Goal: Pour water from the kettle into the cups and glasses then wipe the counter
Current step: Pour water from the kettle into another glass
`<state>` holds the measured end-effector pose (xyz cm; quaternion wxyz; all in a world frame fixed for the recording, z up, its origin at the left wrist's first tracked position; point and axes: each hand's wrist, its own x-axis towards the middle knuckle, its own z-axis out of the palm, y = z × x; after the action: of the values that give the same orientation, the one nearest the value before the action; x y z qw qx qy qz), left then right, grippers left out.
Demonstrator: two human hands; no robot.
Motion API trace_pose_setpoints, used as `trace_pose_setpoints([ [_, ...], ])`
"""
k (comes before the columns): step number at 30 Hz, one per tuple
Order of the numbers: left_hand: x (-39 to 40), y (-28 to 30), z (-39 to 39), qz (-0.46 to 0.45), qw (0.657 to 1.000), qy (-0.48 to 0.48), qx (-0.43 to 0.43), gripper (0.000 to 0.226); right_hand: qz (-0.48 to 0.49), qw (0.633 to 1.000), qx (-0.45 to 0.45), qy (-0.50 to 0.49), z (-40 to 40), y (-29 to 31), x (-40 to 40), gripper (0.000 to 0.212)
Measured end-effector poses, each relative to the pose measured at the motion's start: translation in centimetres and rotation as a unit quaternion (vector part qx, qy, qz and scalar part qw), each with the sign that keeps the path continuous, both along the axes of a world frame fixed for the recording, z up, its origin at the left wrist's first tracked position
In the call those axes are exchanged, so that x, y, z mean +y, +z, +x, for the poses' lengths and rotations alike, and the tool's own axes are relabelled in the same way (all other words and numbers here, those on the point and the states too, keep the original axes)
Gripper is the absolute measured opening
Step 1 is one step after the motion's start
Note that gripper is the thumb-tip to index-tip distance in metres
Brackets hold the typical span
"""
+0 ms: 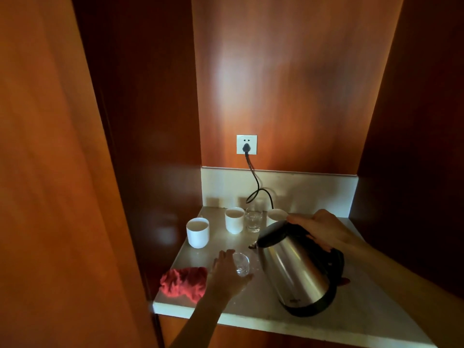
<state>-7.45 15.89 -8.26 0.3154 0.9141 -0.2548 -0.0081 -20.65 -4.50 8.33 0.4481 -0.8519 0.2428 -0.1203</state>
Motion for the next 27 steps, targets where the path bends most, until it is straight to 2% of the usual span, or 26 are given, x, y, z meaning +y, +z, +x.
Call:
trace_pose_setpoints([
  [3, 0.4, 0.0, 0.2, -0.013, 1.0, 0.007, -0.014, 0.083, -0.049, 0.998, 0.038, -0.013, 0.7, 0.9, 0.3, 0.066],
  [12, 1.0, 0.2, 0.2, -0.025, 0.999, -0.008, -0.022, 0.082, -0.134, 0.985, 0.105, 0.02, 3.3, 0.6, 0.8, 0.058],
  [16, 1.3, 0.1, 0.0, -0.062, 0.998, 0.006, -0.017, 0.086, -0.153, 0.981, 0.113, 0.027, 4.2, -0.1, 0.6, 0.054],
  [20, 1.6, 0.1, 0.3, -0.086, 0.996, 0.015, -0.021, 0.075, -0.168, 0.978, 0.12, 0.04, 4.7, -0.2, 0.6, 0.053],
  [27, 1.5, 0.2, -0.1, -0.105, 0.994, 0.024, -0.033, 0.068, -0.198, 0.97, 0.129, 0.055, 5.2, 0.5, 1.0, 0.047],
])
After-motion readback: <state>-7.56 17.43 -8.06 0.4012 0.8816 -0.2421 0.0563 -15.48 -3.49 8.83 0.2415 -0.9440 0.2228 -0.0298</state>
